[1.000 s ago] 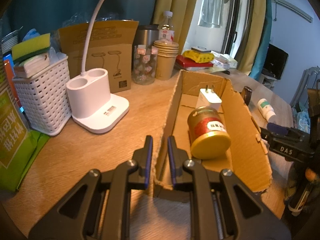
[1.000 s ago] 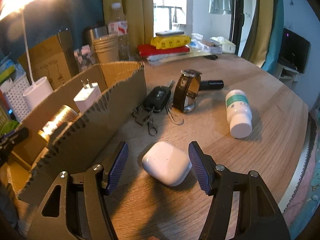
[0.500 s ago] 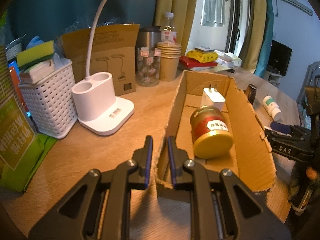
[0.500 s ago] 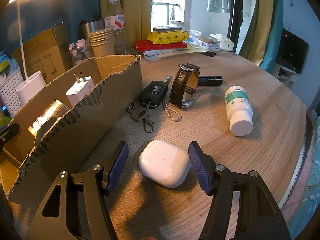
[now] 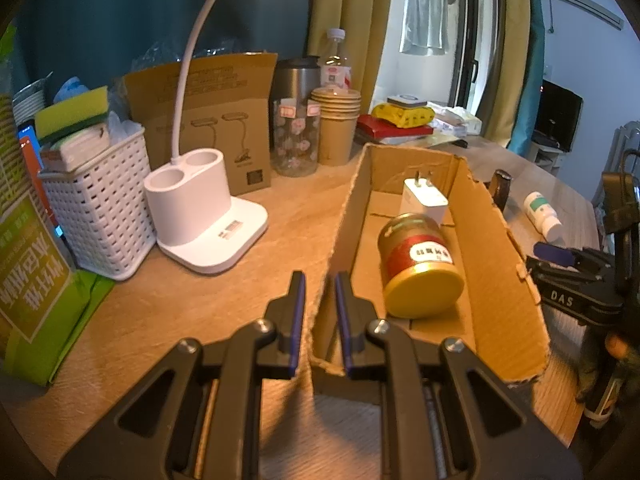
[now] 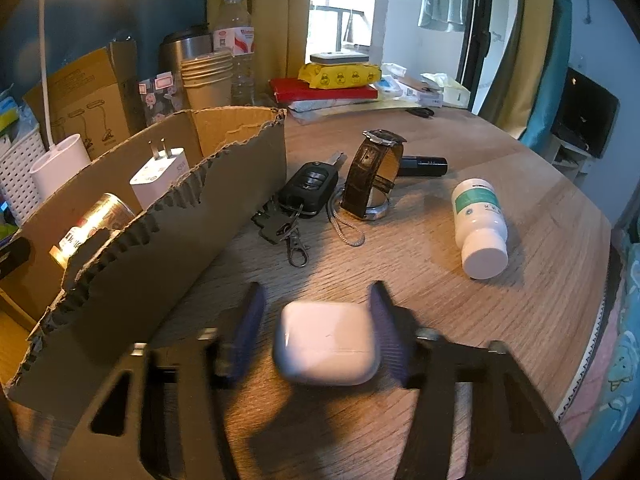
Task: Organize rigid objects
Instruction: 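Close the right gripper around the white earbuds case, then lift the earbuds case with the right gripper and carry it over the box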
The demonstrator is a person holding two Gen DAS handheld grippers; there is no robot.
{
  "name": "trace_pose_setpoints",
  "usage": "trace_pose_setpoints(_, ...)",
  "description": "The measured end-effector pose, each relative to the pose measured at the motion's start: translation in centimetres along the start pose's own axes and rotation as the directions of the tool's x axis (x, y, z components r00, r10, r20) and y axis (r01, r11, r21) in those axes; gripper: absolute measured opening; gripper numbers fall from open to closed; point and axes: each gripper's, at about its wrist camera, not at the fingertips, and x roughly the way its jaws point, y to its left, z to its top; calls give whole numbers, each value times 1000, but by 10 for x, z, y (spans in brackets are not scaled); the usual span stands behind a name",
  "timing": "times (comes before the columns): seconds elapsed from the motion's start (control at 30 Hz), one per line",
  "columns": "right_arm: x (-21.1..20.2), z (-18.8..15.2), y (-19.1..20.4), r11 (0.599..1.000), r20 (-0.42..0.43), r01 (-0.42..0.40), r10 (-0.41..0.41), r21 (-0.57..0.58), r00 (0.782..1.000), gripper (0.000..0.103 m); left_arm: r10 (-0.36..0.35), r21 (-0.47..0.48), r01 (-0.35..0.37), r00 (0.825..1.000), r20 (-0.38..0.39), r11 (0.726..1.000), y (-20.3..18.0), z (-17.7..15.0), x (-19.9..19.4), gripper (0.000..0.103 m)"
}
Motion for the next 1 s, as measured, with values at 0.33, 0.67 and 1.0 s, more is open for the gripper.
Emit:
trace_pose_setpoints(0.33,-1,0,-8,999,-1,-34,34,37,999,36,-4,2,4,1000,-2,1000,-1,0,0,15)
trace_pose_setpoints(0.67,-8,-4,-14,999,12,34,-35,35,999,66,-5,2,5,1000,-1,1000,-1,-1,-1,15)
trace_pose_setpoints(1.0,-8,-16,-3,1000,-51,-14,14,-4,999,66,-5,3,5,1000,-1,1000,-2,0,-1,15)
